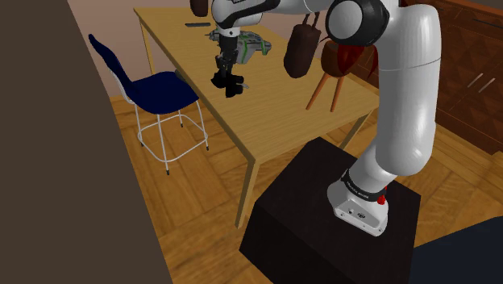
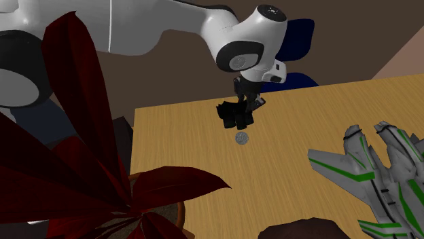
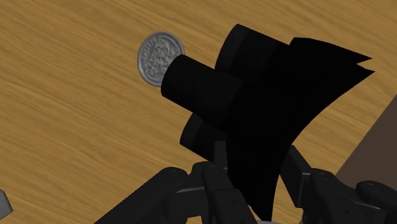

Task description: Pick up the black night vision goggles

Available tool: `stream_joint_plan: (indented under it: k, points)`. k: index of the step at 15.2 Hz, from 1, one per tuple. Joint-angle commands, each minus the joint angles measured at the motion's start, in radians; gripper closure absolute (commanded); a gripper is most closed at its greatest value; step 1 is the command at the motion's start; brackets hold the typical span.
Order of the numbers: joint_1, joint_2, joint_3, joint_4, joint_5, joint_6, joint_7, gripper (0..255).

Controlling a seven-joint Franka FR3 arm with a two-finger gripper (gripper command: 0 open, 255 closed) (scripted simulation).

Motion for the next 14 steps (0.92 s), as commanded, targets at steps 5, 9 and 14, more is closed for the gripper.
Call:
stream_joint_plan:
  k: [5, 9, 14]
  points:
    - [-0.001, -0.016, -0.002, 0.026, -0.003, -0.046, 0.002, 255]
    - [-0.002, -0.03, -0.003, 0.059, -0.005, -0.092, 0.004, 255]
    - [-0.002, -0.042, -0.004, 0.107, -0.007, -0.152, 0.007, 255]
